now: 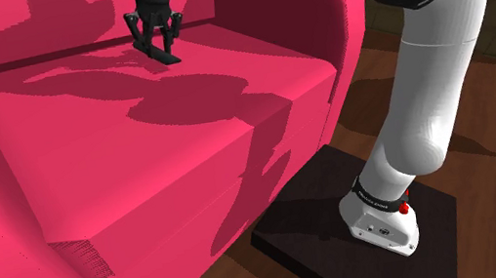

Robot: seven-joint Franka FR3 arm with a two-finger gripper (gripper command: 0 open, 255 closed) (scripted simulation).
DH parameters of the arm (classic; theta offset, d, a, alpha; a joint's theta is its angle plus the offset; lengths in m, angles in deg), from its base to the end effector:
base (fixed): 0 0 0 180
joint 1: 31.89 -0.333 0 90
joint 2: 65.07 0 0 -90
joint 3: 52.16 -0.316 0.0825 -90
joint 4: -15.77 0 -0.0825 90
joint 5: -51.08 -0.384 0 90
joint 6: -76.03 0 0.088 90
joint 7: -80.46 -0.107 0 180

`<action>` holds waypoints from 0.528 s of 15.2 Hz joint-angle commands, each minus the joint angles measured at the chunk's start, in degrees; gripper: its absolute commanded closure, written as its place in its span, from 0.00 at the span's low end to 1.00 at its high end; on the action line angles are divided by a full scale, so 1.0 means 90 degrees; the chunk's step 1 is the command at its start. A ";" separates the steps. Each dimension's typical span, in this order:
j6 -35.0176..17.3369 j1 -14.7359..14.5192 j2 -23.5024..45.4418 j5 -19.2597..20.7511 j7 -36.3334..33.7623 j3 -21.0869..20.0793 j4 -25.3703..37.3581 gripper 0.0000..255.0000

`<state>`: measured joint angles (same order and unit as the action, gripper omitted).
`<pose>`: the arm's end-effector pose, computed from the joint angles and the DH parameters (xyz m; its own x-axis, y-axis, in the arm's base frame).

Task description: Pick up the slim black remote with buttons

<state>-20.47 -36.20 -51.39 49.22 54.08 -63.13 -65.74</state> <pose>0.6146 0.1568 0.5656 0.9795 -0.2011 -0.0103 -0.2012 -0.9762 -0.0811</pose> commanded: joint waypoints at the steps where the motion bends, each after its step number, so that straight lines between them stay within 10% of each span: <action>1: 0.0169 -0.0009 0.0037 0.0008 -0.0016 -0.0003 0.0205 1.00; 8: 0.0860 -0.0047 0.0234 0.0049 -0.0073 -0.0012 0.1093 1.00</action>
<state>-13.70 -36.53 -49.57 49.59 53.56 -63.20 -57.17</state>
